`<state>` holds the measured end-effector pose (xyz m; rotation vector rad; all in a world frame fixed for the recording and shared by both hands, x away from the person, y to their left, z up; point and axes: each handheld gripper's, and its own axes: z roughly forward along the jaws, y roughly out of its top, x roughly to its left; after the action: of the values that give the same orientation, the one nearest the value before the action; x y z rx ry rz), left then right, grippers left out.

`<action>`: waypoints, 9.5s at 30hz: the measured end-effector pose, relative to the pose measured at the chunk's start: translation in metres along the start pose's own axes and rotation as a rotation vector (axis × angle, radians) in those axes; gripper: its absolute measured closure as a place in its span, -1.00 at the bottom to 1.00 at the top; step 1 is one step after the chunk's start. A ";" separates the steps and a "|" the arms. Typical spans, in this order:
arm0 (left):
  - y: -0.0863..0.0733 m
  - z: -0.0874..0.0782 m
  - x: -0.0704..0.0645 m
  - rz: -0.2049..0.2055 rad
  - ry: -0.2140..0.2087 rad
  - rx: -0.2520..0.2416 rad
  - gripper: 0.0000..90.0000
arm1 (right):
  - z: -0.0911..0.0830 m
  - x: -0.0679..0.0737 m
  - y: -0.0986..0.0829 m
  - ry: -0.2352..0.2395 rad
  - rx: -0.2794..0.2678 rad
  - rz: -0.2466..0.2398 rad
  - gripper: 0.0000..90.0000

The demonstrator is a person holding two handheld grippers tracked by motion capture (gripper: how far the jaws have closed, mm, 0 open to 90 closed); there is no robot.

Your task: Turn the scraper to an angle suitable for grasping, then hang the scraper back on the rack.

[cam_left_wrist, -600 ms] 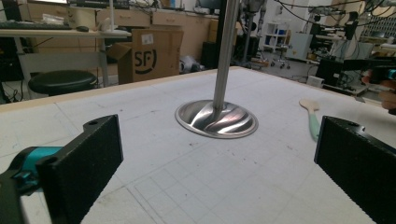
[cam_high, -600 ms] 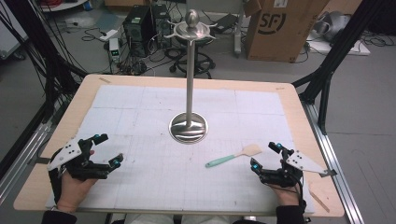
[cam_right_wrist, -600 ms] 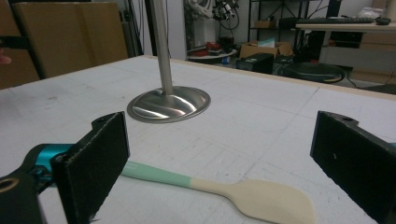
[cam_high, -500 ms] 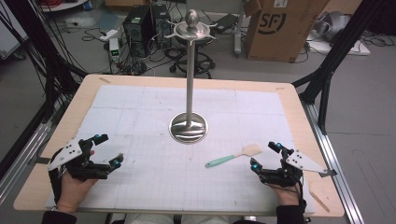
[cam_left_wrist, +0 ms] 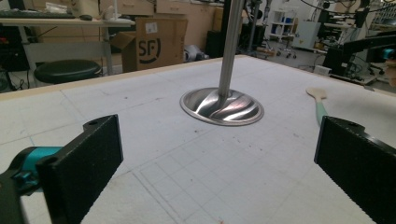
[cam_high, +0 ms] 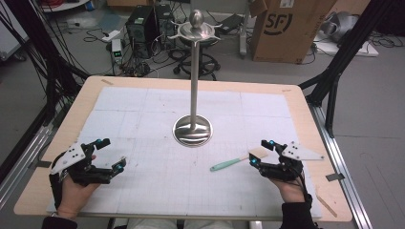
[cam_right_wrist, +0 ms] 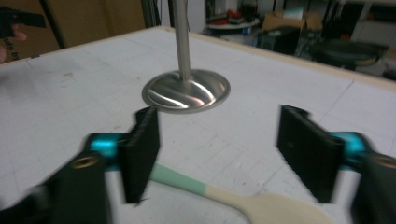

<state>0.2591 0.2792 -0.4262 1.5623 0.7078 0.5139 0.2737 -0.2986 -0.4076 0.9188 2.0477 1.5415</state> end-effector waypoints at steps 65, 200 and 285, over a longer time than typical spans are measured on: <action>-0.005 0.003 -0.005 0.015 -0.008 0.066 -0.96 | 0.048 -0.032 -0.013 -0.093 0.553 0.071 1.00; -0.004 0.012 -0.005 0.003 -0.009 0.070 -0.96 | 0.041 0.022 0.040 0.116 0.851 -0.085 0.80; -0.011 -0.006 -0.004 -0.009 0.017 0.097 -0.96 | 0.065 0.005 0.202 0.158 -0.076 -0.092 0.80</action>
<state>0.2511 0.2808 -0.4360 1.6464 0.7618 0.4928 0.3652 -0.2165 -0.2349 0.6842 2.0904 1.6758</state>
